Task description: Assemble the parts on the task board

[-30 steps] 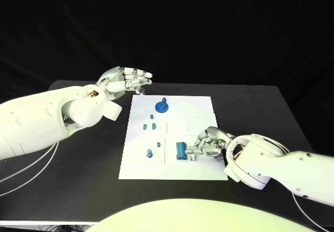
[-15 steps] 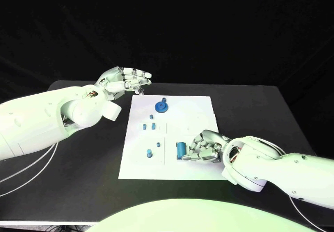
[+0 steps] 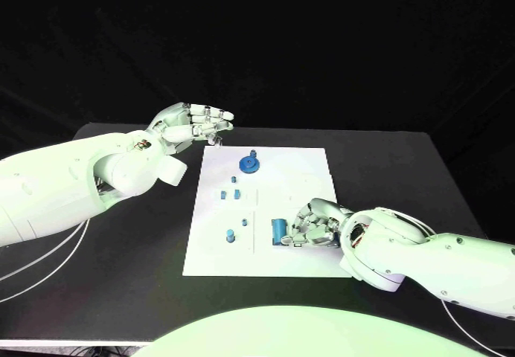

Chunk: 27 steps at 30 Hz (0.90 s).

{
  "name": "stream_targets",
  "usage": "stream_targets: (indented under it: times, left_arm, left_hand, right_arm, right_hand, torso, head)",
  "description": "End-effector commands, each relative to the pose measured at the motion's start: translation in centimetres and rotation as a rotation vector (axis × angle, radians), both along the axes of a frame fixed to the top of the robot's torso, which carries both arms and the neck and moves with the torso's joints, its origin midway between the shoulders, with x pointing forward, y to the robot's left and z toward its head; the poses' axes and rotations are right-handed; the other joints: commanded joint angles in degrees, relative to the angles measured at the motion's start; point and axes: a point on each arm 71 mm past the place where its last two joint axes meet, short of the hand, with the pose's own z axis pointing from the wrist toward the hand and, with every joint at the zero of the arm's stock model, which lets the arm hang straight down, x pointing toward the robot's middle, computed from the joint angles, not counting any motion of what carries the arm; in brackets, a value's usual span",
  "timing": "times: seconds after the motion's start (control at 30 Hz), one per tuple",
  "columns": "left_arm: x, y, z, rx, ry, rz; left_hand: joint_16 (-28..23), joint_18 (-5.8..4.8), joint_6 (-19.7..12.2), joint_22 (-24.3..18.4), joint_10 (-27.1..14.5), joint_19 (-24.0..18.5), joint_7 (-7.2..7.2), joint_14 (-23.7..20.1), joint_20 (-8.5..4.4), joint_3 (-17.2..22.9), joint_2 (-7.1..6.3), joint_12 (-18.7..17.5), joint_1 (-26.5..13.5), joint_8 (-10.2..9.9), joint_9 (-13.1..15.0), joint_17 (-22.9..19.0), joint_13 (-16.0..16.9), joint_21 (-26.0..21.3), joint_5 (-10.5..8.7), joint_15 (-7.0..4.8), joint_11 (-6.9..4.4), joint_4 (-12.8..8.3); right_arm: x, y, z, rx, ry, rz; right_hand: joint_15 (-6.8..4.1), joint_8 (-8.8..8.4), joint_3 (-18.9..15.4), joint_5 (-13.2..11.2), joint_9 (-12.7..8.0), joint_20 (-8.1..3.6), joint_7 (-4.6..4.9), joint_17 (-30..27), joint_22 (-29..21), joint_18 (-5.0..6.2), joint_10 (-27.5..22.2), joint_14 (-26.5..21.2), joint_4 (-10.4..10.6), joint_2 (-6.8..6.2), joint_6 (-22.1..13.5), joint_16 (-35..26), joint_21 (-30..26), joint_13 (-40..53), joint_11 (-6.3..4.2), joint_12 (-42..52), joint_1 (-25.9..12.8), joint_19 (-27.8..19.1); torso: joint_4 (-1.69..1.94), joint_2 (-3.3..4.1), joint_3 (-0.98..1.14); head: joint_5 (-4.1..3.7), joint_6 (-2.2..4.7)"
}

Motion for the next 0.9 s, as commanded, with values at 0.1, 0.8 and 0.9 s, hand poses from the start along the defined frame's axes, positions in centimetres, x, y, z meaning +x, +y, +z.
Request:
stream_targets:
  times: [0.1,0.8,0.9]
  left_arm:
    - [-0.1,-0.2,0.1,-0.013,0.001,-0.014]
    - [-0.2,0.2,0.2,-0.018,-0.004,-0.005]
    - [-0.2,0.2,0.2,-0.020,-0.004,-0.005]
  left_hand:
    - [-0.38,0.84,-0.41,-0.05,-0.38,0.36,0.14,-0.16,0.05,-0.30,0.20,0.17,-0.38,0.15,-0.08,-0.05,0.09,-0.39,0.15,0.28,-0.06,-0.05]
    - [-0.41,0.84,-0.43,-0.16,-0.47,0.40,0.15,-0.23,0.06,-0.40,0.22,0.32,-0.34,0.26,-0.09,-0.04,0.12,-0.56,0.13,0.30,-0.04,0.04]
    - [-0.41,0.84,-0.43,-0.16,-0.47,0.40,0.15,-0.23,0.06,-0.40,0.22,0.32,-0.34,0.26,-0.09,-0.04,0.12,-0.56,0.13,0.30,-0.04,0.04]
  right_arm:
    - [0.0,0.0,0.1,-0.011,-0.029,0.008]
    - [-0.2,-7.0,3.4,0.038,-0.160,-0.084]
    - [0.0,-8.4,3.3,-0.004,-0.181,-0.088]
  right_hand:
    - [-0.25,-0.41,0.44,0.29,-0.07,-0.04,-0.03,9.67,0.48,-0.38,1.93,5.04,-0.01,0.83,0.47,0.03,0.30,8.99,-0.32,0.14,-0.17,0.34]
    - [1.82,-6.64,1.04,0.76,-2.39,1.45,3.11,9.18,0.17,-0.24,0.69,4.92,-0.21,-2.25,-5.25,-0.16,-1.68,7.83,2.30,-1.45,1.08,-0.17]
    - [1.98,-7.15,1.35,0.49,-2.54,1.64,3.25,9.35,0.39,-0.28,0.65,4.95,-0.25,-2.59,-5.14,-0.11,-1.37,7.82,2.45,-1.47,1.71,-0.06]
  torso:
    - [-0.02,-0.07,0.03]
    - [-0.19,-0.13,0.01]
    - [-0.14,-0.12,0.09]
  head:
    - [0.12,0.00]
    - [-1.67,0.00]
    - [-1.99,0.00]
